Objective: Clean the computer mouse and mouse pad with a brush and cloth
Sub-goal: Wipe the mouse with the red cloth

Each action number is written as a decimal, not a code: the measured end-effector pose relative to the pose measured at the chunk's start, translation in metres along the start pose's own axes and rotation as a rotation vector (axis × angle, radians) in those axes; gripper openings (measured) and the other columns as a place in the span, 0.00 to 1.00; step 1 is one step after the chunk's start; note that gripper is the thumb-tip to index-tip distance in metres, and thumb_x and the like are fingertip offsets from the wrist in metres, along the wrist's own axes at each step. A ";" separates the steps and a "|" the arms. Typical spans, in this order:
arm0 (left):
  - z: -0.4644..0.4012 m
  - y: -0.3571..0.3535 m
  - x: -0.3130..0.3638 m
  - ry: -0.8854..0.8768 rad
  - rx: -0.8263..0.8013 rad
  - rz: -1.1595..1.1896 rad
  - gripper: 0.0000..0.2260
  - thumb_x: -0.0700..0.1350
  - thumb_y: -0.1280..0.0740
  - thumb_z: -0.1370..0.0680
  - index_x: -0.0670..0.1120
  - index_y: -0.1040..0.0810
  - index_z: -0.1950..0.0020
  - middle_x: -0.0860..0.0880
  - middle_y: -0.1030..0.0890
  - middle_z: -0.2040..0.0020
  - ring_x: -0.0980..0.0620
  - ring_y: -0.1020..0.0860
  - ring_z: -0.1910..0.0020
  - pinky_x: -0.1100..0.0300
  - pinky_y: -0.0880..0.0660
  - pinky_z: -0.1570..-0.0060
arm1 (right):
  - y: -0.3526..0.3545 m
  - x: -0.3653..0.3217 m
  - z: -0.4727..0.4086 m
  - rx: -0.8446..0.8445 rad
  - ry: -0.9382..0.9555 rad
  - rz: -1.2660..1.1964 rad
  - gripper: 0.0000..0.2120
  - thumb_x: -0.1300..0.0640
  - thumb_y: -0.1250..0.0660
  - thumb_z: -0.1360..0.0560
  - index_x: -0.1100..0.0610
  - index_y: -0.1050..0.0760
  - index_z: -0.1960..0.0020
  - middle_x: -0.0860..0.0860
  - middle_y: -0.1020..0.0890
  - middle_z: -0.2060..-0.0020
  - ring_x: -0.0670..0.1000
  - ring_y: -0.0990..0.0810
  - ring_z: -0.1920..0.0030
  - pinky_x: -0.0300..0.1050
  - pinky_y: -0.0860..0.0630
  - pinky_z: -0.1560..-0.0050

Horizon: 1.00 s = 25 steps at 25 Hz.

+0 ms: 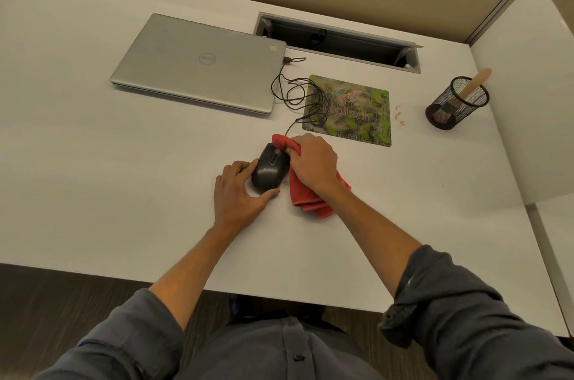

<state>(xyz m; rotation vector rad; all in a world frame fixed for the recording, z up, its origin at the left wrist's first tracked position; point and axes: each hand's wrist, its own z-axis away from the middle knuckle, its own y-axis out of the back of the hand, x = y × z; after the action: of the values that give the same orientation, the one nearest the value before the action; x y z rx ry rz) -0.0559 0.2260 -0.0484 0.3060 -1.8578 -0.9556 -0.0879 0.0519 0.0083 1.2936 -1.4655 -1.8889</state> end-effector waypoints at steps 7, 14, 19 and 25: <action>0.000 0.000 0.001 0.006 -0.002 0.018 0.36 0.63 0.28 0.36 0.46 0.25 0.34 0.49 0.22 0.45 0.51 0.27 0.46 0.61 0.36 0.50 | -0.006 -0.002 0.019 0.052 0.132 -0.013 0.11 0.50 0.35 0.25 0.51 0.19 0.46 0.50 0.18 0.52 0.53 0.21 0.53 0.43 0.31 0.58; 0.000 -0.001 0.000 0.012 -0.016 0.018 0.34 0.64 0.28 0.35 0.46 0.25 0.35 0.49 0.23 0.44 0.50 0.27 0.47 0.59 0.33 0.49 | 0.011 -0.012 -0.011 -0.010 0.270 0.028 0.11 0.51 0.38 0.22 0.53 0.22 0.43 0.49 0.19 0.47 0.53 0.25 0.45 0.51 0.27 0.48; -0.001 -0.002 0.000 -0.002 -0.003 0.011 0.32 0.66 0.30 0.35 0.47 0.23 0.38 0.50 0.23 0.46 0.50 0.27 0.47 0.57 0.31 0.50 | 0.003 -0.017 -0.013 -0.112 0.434 0.066 0.11 0.51 0.37 0.24 0.50 0.20 0.45 0.47 0.17 0.52 0.51 0.26 0.49 0.46 0.32 0.58; 0.000 -0.001 0.001 0.015 0.000 -0.001 0.34 0.64 0.28 0.35 0.47 0.25 0.34 0.50 0.23 0.45 0.51 0.27 0.47 0.57 0.31 0.49 | 0.004 -0.022 -0.044 -0.145 0.316 0.189 0.11 0.50 0.38 0.23 0.52 0.20 0.45 0.53 0.19 0.51 0.55 0.24 0.46 0.50 0.28 0.54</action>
<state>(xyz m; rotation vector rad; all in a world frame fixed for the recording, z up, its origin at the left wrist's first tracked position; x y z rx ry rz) -0.0561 0.2252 -0.0485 0.3127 -1.8443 -0.9517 -0.0405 0.0445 0.0199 1.2687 -1.2188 -1.5569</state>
